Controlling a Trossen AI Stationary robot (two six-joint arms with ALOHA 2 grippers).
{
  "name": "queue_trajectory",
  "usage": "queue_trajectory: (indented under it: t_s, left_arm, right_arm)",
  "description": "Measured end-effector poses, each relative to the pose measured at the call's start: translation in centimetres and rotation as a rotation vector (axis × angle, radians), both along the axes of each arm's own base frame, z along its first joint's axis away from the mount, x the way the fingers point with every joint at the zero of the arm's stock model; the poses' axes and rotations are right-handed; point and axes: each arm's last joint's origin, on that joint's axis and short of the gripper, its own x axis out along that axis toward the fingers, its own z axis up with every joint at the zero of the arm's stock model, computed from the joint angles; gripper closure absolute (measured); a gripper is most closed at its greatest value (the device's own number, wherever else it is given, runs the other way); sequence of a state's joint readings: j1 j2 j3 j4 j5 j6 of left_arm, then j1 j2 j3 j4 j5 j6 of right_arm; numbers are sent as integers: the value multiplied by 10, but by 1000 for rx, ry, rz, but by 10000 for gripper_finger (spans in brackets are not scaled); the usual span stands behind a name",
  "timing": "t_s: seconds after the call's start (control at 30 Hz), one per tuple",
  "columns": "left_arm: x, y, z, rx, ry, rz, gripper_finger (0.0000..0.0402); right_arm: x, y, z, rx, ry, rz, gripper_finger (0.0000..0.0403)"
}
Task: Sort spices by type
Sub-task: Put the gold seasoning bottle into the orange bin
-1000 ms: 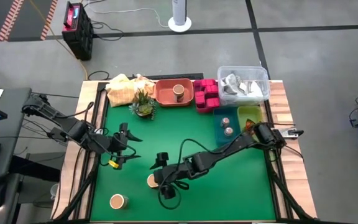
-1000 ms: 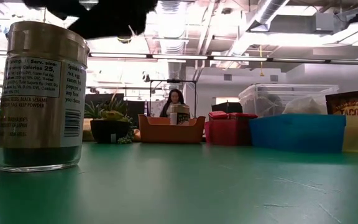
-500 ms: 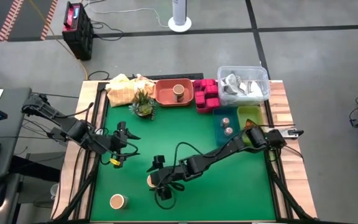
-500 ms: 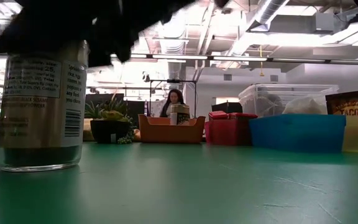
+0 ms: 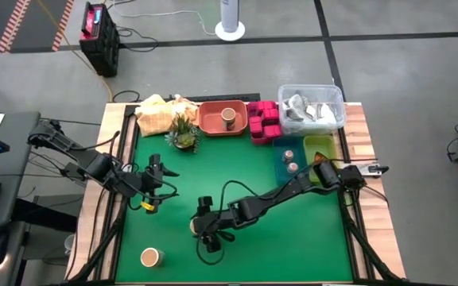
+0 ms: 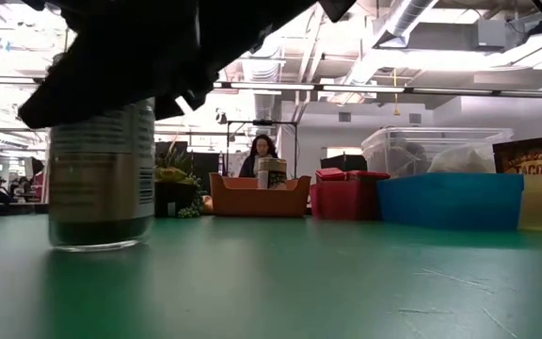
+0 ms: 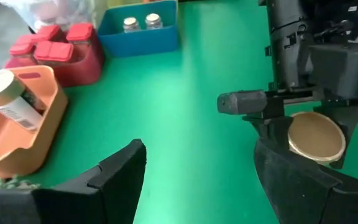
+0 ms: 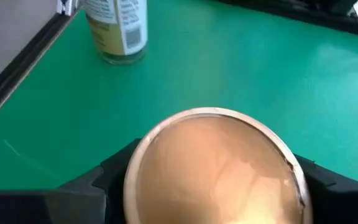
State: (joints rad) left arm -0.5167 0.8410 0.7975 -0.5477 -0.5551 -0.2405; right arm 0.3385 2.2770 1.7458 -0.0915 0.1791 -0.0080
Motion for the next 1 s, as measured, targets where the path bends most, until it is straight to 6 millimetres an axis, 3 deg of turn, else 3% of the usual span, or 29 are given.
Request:
queue_trajectory:
  t_s: [0.27,0.43,0.6,0.8,1.0]
  left_arm:
    - [3,0,-1,89,-21,-3,116]
    - [8,3,-22,165,-38,12,116]
    - [11,12,-42,193,-48,45,116]
    - [8,25,-68,167,-47,43,116]
    - [-1,31,-79,118,-61,53,116]
  right_arm:
    - [-11,-34,35,-41,83,-61,108]
    - [-23,-66,59,-166,140,-157,108]
    - [-26,-111,81,-212,131,-240,108]
    - [-23,-176,86,-252,121,-337,108]
    - [-22,-231,93,-260,53,-397,108]
